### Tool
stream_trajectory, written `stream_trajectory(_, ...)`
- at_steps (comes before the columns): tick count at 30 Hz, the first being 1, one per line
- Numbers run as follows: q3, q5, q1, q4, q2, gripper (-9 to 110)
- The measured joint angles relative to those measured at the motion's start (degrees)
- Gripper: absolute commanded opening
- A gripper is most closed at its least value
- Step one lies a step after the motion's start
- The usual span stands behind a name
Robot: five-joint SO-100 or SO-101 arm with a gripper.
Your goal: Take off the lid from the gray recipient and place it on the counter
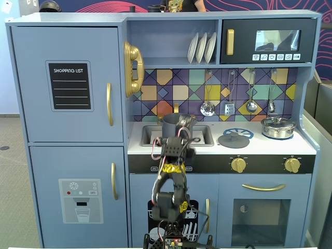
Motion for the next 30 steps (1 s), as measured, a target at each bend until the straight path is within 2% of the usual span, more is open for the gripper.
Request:
stream_trajectory(5,16.52,0.53,-5.45,-2.02,6.06,0)
stream_trajectory(12,39.46,0.44,-9.58,-23.38,6.86,0)
stream_trajectory(15,41.84,1.23,-10.63,-26.37,7.56,0)
stream_trajectory(18,42.36,1.23,-10.28,-21.45,9.58,0)
stream_trajectory(26,42.36,0.62,-9.49,5.36,19.34,2)
stream_trajectory(30,42.19,-2.64,-9.67,9.76,20.48,3)
